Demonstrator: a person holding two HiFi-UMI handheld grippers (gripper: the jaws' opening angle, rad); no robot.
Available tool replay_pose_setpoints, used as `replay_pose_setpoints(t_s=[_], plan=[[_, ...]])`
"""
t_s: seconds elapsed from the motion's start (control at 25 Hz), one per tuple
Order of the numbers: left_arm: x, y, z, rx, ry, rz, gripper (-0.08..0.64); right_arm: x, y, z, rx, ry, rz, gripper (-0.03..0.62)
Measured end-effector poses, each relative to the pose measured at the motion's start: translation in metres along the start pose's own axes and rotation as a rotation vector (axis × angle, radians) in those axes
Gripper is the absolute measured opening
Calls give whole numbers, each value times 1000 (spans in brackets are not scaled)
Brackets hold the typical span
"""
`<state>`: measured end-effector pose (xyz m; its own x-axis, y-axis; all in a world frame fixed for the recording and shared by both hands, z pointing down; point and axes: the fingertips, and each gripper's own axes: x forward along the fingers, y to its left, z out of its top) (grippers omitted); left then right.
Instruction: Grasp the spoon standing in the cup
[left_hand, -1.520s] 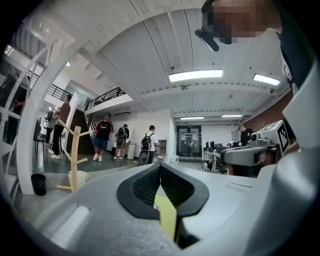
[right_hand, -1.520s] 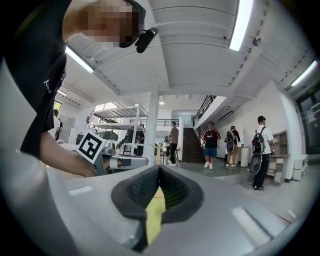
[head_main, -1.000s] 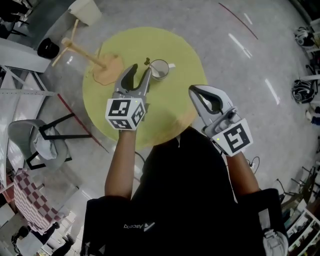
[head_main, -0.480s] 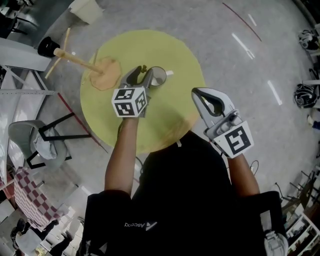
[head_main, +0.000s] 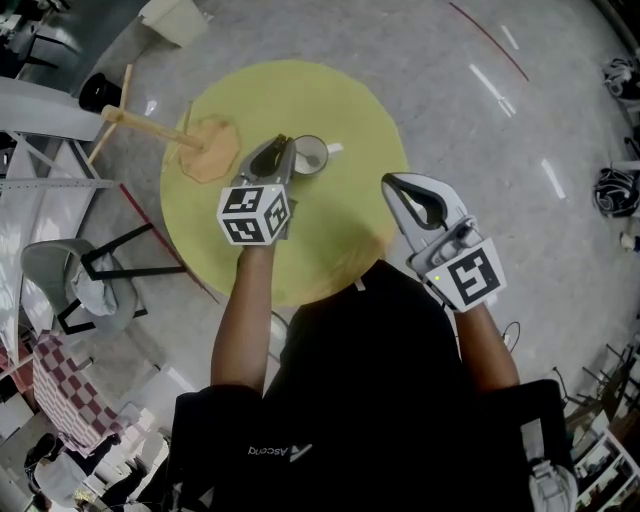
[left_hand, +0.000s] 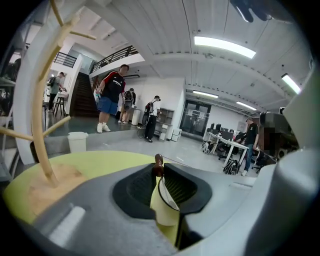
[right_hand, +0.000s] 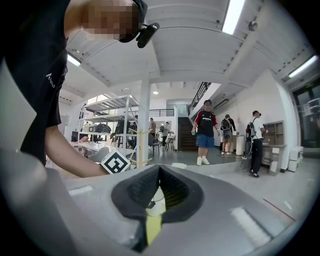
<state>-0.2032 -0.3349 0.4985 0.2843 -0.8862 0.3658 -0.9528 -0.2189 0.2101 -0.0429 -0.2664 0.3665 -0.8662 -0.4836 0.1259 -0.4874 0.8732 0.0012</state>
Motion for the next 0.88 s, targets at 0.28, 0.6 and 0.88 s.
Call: replay_pose_setpoints(t_s=[0.28,0.6,0.88], plan=[[-37,-24,48,68,-111,8,58,-5,0,12,-9,-31,13,3],[-100,-66,95,77,-264,16,58,-16,2,38,-28,-107,40,3],[-145,-92,122,123,-356,60,58,-23,10,49,-16,-149,79,3]])
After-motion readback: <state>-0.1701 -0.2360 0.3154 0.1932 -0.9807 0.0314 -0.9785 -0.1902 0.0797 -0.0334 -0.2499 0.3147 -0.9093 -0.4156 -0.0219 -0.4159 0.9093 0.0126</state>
